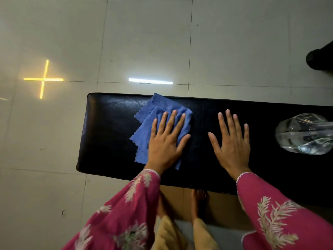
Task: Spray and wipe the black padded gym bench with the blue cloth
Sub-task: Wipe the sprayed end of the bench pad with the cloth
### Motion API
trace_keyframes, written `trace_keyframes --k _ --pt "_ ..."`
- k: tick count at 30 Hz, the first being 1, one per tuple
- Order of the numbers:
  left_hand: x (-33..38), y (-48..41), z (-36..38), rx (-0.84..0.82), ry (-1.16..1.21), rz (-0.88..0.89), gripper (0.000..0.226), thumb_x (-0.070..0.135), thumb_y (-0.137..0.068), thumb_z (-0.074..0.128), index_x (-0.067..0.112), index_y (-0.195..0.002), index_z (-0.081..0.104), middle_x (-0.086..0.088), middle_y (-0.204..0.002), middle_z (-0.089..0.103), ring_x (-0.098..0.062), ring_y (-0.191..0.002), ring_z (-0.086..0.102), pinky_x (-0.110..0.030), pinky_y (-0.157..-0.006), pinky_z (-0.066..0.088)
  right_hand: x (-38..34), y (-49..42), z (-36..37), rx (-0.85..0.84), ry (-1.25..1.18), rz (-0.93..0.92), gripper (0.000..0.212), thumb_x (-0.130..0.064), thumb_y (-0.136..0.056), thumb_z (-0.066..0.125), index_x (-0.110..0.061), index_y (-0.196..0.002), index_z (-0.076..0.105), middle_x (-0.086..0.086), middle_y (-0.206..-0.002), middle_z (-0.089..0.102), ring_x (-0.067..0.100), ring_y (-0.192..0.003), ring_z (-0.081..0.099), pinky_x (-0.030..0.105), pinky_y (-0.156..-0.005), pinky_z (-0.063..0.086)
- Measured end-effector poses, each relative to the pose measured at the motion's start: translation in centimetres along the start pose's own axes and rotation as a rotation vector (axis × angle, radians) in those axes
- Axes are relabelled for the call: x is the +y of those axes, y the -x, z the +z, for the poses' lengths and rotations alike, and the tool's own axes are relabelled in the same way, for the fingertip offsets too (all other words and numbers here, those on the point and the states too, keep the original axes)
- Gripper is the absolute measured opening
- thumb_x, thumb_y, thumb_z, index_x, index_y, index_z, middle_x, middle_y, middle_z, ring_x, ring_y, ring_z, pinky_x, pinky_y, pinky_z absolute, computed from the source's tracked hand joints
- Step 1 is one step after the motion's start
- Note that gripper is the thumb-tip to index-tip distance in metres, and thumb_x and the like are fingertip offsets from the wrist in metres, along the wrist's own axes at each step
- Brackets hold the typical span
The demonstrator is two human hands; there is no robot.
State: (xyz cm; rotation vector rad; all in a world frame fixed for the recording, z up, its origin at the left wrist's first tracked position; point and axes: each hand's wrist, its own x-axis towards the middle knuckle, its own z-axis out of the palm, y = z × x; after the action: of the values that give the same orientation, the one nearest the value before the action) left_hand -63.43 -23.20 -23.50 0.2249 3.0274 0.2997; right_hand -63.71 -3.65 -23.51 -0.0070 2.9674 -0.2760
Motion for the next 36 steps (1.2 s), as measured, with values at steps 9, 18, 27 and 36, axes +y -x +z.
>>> trace_keyframes --k 9,18,27,36 --pt "3.2 3.0 0.8 0.016 0.002 -0.201 0.056 0.05 -0.096 0.018 0.023 -0.144 0.027 -0.005 -0.152 0.027 -0.026 -0.141 0.017 -0.043 -0.114 0.003 1.3 1.2 -0.7 0.009 -0.06 0.047 0.067 -0.053 -0.089 0.022 -0.018 -0.146 0.02 0.006 -0.154 0.019 0.022 -0.141 0.017 0.045 -0.113 0.009" --pt "4.5 3.2 1.4 0.089 0.037 -0.487 0.058 0.049 -0.094 0.027 0.02 -0.143 0.03 -0.007 -0.15 0.031 -0.028 -0.139 0.022 -0.045 -0.113 0.007 4.3 3.1 -1.1 -0.01 -0.015 0.069 0.065 -0.053 -0.09 0.021 -0.018 -0.146 0.021 0.006 -0.154 0.018 0.022 -0.141 0.018 0.046 -0.113 0.01" --pt "3.2 -0.4 0.9 0.098 0.074 -0.468 0.062 0.054 -0.091 0.019 0.024 -0.145 0.024 -0.005 -0.154 0.021 -0.027 -0.143 0.013 -0.043 -0.114 -0.003 5.4 3.8 -0.5 0.004 -0.004 0.071 0.066 -0.057 -0.092 0.012 -0.02 -0.146 0.018 0.004 -0.154 0.016 0.02 -0.141 0.016 0.044 -0.113 0.008" --pt "5.0 -5.1 0.5 0.04 0.102 -0.226 0.057 0.052 -0.093 0.023 0.028 -0.145 0.023 0.0 -0.155 0.021 -0.021 -0.143 0.012 -0.036 -0.114 -0.004 5.3 4.0 -0.6 0.001 0.008 0.078 0.064 -0.056 -0.093 0.011 -0.02 -0.146 0.019 0.004 -0.153 0.019 0.02 -0.14 0.018 0.041 -0.113 0.006"
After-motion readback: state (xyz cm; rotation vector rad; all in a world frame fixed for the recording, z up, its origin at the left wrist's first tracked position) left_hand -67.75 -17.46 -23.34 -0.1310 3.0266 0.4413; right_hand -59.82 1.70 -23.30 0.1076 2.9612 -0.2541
